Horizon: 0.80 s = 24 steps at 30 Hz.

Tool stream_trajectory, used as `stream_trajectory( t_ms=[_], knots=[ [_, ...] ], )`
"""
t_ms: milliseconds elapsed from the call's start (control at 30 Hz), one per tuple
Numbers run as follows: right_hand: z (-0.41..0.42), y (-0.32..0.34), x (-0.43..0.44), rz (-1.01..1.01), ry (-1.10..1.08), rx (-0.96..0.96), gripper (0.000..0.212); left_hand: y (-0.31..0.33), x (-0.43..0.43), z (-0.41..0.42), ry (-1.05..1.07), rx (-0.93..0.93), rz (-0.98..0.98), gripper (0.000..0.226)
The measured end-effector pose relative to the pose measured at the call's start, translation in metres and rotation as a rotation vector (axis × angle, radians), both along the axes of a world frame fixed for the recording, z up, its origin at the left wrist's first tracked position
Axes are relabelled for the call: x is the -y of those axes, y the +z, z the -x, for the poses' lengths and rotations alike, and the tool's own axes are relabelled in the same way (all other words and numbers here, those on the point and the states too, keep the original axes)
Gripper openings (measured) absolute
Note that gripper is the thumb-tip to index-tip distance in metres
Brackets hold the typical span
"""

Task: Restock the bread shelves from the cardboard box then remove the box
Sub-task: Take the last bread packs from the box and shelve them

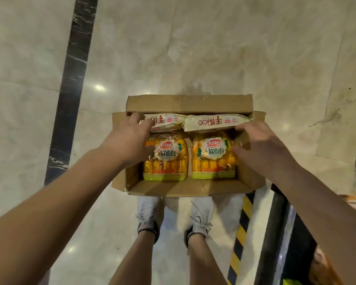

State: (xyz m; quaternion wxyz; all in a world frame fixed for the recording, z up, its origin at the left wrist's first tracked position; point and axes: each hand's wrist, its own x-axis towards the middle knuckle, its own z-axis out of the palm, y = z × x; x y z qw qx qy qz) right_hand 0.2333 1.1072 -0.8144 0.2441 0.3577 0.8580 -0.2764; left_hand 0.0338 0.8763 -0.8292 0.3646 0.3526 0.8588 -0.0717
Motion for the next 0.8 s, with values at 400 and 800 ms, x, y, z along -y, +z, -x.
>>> stream_trajectory(
  t_ms=[400, 800],
  knots=[
    [0.009, -0.109, -0.017, -0.144, 0.001, -0.005, 0.068, -0.138, 0.016, 0.016, 0.128, -0.121, -0.098, 0.081],
    [0.011, -0.130, -0.039, -0.308, 0.085, -0.042, 0.065, -0.177, 0.016, 0.026, 0.023, -0.266, -0.088, 0.042]
  ],
)
